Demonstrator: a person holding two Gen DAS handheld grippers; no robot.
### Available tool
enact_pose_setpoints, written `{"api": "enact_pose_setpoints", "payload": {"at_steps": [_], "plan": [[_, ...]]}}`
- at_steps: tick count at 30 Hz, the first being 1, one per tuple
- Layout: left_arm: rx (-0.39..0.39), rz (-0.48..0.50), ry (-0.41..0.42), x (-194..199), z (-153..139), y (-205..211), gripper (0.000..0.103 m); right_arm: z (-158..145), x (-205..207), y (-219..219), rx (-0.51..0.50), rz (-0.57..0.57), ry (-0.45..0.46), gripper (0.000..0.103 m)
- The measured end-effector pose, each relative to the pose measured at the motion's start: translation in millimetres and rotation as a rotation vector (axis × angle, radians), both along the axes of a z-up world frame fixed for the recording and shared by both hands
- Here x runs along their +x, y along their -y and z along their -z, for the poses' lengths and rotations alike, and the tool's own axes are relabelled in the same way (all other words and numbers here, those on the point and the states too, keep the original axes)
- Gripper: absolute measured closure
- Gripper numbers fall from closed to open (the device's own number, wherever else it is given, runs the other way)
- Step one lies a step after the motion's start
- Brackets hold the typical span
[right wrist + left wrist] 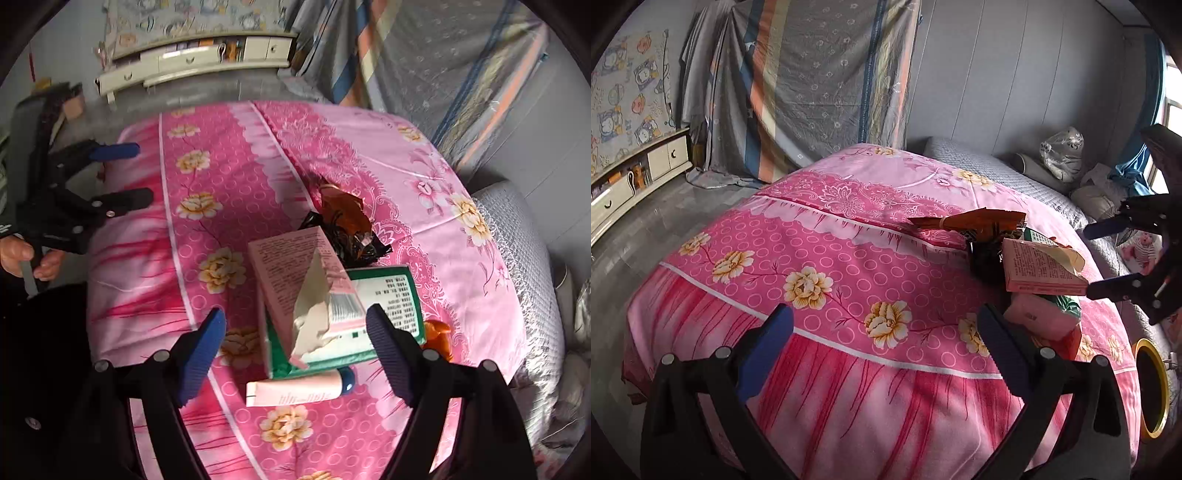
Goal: Collect trash
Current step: 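Return to the bed and grasp the pink paper box with the right gripper, then grasp the pink lotion tube with the left gripper while the right gripper holds the box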
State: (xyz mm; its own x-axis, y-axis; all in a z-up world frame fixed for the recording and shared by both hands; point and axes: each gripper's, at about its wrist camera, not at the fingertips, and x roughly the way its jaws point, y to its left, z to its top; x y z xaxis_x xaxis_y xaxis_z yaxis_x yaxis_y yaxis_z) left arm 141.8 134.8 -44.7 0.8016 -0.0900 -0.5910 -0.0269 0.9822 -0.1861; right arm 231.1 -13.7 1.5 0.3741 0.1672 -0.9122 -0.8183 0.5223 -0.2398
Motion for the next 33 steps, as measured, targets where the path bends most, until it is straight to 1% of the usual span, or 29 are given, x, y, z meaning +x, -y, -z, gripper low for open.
{"api": "enact_pose_setpoints", "payload": {"at_steps": [5, 7, 9, 10, 12, 15, 18, 19, 21, 23, 25, 27, 29, 31, 33], "plan": [[-0.048, -0.006, -0.028, 0, 10, -17, 0.008, 30, 20, -19, -0.209, -0.026, -0.065, 0.025], [-0.062, -0.017, -0.034, 0, 14, -25, 0.008, 38, 26, -21, -0.236, -0.025, -0.11, 0.025], [-0.075, -0.028, -0.041, 0, 18, -32, 0.008, 45, 31, -21, -0.263, -0.01, -0.112, 0.025], [-0.081, -0.033, -0.044, 0, 19, -35, 0.008, 48, 35, -22, -0.273, 0.0, -0.113, 0.025], [-0.088, -0.043, -0.05, 0, 22, -40, 0.008, 52, 40, -21, -0.26, 0.019, -0.134, 0.026], [-0.097, -0.061, -0.054, 0, 23, -46, 0.008, 56, 44, -19, -0.239, 0.04, -0.173, 0.034], [-0.104, -0.067, -0.048, -2, 20, -48, 0.008, 53, 43, -19, -0.205, 0.051, -0.173, 0.041], [-0.098, -0.067, -0.045, -2, 18, -47, 0.008, 50, 42, -18, -0.18, 0.06, -0.169, 0.046], [-0.084, -0.062, -0.04, -2, 15, -43, 0.008, 39, 43, -13, -0.115, 0.089, -0.165, 0.052], [-0.073, -0.043, -0.037, -3, 11, -36, 0.008, 25, 45, -3, -0.043, 0.127, -0.157, 0.054], [-0.052, -0.01, -0.037, -3, 7, -24, 0.008, 8, 46, 12, 0.059, 0.16, -0.163, 0.054], [-0.033, 0.041, -0.038, -2, 5, -9, 0.008, -11, 47, 34, 0.184, 0.212, -0.175, 0.054], [-0.019, 0.113, -0.039, -3, 3, 12, 0.008, -29, 45, 61, 0.301, 0.28, -0.16, 0.054], [-0.001, 0.186, -0.045, -4, 3, 38, 0.008, -41, 38, 90, 0.413, 0.33, -0.153, 0.054], [0.005, 0.261, -0.059, -4, 5, 65, 0.008, -48, 26, 115, 0.501, 0.374, -0.146, 0.053]]}}
